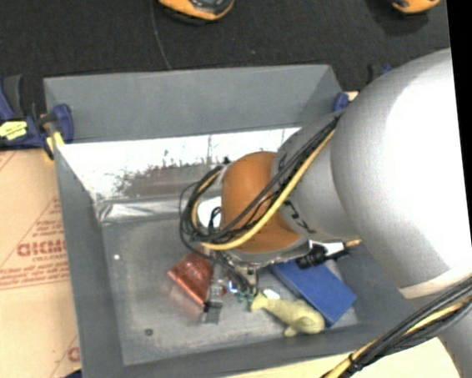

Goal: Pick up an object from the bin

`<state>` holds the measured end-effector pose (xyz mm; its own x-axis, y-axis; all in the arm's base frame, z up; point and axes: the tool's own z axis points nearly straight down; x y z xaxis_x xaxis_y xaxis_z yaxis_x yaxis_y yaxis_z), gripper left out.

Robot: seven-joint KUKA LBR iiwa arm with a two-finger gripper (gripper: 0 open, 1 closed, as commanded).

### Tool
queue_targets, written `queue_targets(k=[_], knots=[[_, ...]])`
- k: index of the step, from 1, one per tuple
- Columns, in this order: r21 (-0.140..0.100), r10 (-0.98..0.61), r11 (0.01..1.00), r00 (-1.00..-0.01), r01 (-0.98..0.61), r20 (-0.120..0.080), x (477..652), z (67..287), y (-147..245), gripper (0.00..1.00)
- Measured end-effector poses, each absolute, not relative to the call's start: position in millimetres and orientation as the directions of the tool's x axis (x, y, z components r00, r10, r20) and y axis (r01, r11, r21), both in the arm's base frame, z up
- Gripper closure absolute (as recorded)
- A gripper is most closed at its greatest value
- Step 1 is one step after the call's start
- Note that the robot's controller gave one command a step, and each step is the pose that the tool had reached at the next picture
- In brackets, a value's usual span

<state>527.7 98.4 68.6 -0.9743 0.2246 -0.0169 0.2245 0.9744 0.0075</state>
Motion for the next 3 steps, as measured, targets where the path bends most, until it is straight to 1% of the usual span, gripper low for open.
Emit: queue_targets(k=[1, 2, 3], knots=[[-0.004, 0.035, 0.999, -0.999, 0.035, -0.026, 540.4, 74, 121, 0.00], [-0.001, 0.088, 0.996, -0.996, 0.088, -0.022, 518.2, 82, 129, 1.00], [-0.001, 0.088, 0.996, -0.996, 0.088, -0.022, 518.2, 82, 129, 1.00]])
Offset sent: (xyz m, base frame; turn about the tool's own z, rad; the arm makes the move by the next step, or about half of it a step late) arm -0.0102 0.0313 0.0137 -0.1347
